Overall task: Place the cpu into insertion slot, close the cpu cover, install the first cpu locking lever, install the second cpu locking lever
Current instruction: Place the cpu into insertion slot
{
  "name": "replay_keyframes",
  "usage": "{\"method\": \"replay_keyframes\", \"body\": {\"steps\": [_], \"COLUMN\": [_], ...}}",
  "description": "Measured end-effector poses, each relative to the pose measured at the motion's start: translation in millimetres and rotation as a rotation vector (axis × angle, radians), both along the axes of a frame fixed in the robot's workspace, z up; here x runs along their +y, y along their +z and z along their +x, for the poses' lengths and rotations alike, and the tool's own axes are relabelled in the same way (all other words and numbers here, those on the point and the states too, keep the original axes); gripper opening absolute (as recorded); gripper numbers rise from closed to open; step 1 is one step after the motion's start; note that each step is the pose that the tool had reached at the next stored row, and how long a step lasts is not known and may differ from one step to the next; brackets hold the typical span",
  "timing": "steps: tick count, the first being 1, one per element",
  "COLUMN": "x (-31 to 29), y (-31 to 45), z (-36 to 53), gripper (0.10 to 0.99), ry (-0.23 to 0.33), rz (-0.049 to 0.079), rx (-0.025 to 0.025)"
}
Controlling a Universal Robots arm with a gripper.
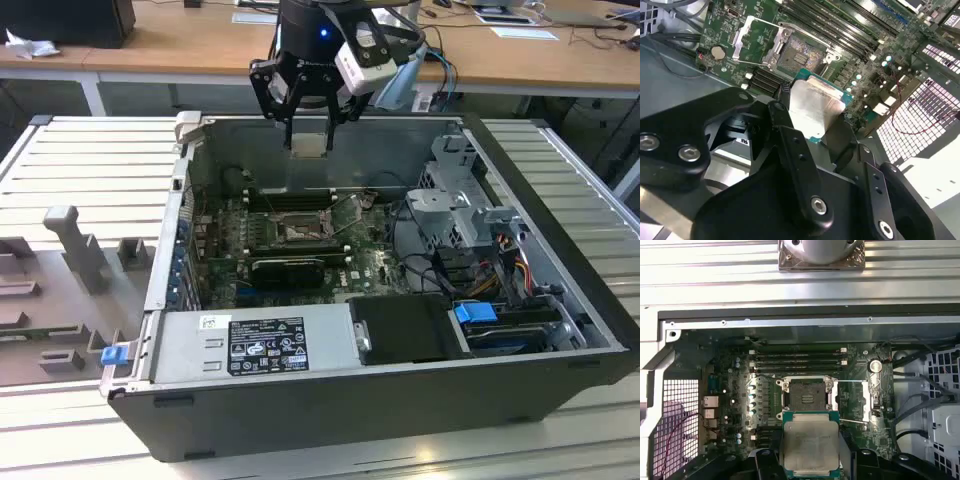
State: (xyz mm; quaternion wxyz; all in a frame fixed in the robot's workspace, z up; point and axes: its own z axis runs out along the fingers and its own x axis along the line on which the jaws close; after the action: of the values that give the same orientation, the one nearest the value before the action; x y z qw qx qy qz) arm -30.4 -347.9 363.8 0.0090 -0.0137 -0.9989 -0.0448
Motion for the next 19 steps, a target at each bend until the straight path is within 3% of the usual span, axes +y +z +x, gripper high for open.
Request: {"method": "replay_keyframes", "body": {"steps": [4,19], "x": [0.0,0.0], "y": [-0.4,-1.8], "z": [-0.1,-0.1], "gripper": [0.529,0.529], "ry": [-0.056,-0.074], "rz": [0.0,0.0], "rx": [0.0001,0.0001]}}
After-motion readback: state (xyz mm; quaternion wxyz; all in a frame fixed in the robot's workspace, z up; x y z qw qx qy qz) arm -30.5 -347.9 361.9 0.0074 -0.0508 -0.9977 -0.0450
